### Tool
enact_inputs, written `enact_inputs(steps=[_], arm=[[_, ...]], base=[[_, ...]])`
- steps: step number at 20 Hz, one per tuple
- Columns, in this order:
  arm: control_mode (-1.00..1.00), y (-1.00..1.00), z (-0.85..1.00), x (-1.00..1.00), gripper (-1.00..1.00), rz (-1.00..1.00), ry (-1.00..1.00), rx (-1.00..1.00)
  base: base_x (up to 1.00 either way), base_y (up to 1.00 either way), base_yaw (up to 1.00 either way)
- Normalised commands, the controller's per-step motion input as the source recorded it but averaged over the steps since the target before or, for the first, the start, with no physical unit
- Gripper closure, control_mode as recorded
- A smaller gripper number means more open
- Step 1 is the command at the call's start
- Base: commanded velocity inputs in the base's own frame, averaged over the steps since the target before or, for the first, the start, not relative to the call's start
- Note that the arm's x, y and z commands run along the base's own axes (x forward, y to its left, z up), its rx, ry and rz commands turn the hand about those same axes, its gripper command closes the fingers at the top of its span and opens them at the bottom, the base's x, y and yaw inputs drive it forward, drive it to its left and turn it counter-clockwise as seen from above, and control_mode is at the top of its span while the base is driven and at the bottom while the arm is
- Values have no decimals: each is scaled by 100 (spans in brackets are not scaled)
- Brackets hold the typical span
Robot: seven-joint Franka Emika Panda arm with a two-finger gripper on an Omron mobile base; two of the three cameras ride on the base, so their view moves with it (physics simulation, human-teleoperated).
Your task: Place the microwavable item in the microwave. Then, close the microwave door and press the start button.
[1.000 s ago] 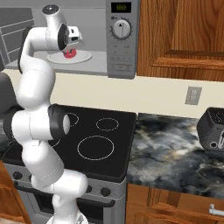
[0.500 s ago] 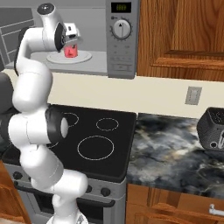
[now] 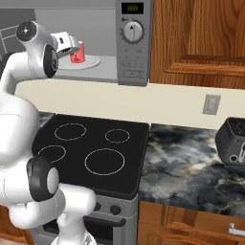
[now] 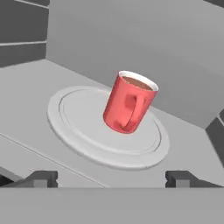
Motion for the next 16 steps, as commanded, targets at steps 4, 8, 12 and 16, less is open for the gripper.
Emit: enact_inputs(steps=[4,8,12,16], arm=[[-100,0,-99,-100,-100,0,-31,-16],[-100,0,-100,-94,-100,0,-24,-28],[-100,0,-66,-7,-100,0,13,-33],[-100,4,37,-97,-100,-3,-35,-35]], base=[[0,0,0],[0,0,0],[0,0,0],[0,0,0]])
